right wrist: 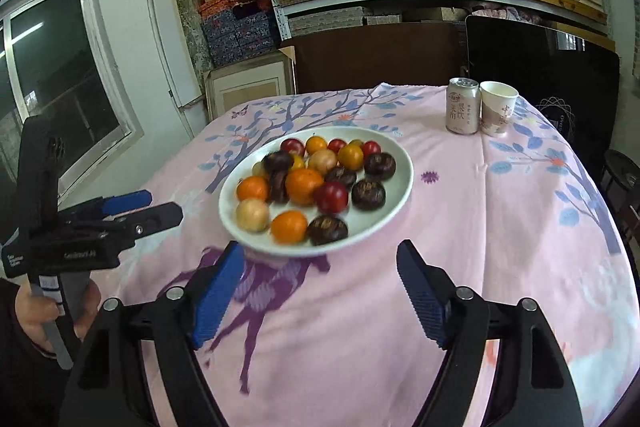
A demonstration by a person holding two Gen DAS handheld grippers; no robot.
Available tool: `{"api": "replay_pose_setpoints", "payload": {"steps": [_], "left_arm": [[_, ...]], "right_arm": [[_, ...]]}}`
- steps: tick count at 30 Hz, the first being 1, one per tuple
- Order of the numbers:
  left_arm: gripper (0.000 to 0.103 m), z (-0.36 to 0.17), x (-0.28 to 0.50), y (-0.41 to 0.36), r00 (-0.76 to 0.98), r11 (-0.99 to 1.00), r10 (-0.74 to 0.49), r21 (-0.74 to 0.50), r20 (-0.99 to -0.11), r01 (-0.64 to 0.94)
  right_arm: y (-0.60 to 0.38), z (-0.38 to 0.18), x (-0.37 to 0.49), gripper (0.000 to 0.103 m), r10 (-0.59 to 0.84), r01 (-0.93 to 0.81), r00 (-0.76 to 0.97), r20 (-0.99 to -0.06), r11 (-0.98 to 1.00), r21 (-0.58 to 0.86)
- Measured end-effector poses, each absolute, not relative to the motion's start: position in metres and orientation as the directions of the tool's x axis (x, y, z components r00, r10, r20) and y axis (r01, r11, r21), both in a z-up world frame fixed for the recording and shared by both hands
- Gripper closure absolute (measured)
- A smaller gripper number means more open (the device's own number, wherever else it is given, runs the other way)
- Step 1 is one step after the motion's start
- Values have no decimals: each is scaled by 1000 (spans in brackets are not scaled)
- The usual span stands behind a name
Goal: Organize fruits
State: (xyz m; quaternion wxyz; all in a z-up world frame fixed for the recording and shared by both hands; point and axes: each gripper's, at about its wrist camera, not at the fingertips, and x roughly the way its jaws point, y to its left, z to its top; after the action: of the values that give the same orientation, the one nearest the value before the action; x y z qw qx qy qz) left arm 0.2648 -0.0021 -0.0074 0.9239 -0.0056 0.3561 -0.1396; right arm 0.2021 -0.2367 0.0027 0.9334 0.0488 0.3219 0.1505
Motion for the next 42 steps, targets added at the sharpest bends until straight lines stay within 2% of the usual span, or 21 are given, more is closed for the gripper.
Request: {"api": "replay_pose_setpoints", "payload": {"steps": [6, 10, 15, 19, 26, 35, 42], "left_arm": [[5, 10, 156, 2, 785, 987, -135, -12, -604, 161], [5, 19, 94, 5, 796, 985, -171, -69, -581, 161], [4, 27, 38, -6, 824, 994, -84, 14, -560, 110], [4, 31, 9, -9, 829, 994, -90, 5, -552, 111], [4, 39, -9, -17, 842, 994, -51, 54, -536, 95], [4, 35, 1, -5, 825, 999, -30, 14, -564, 45], [4, 32, 6, -1, 825, 999, 26, 45, -565, 0]], "right_arm": [[-236, 4, 95, 3, 283, -194, 796, -534, 956, 218], [-240, 15, 49, 3, 217, -143, 812, -541, 974, 176], [-248, 22, 1, 3, 172, -96, 839, -516, 980, 172], [-255, 23, -22, 3, 150, -73, 850, -506, 983, 168], [-259, 21, -39, 3, 145, -67, 853, -502, 983, 171], [-259, 19, -41, 3, 152, -71, 850, -505, 982, 176], [-254, 20, -41, 3, 161, -84, 845, -510, 982, 172]]}}
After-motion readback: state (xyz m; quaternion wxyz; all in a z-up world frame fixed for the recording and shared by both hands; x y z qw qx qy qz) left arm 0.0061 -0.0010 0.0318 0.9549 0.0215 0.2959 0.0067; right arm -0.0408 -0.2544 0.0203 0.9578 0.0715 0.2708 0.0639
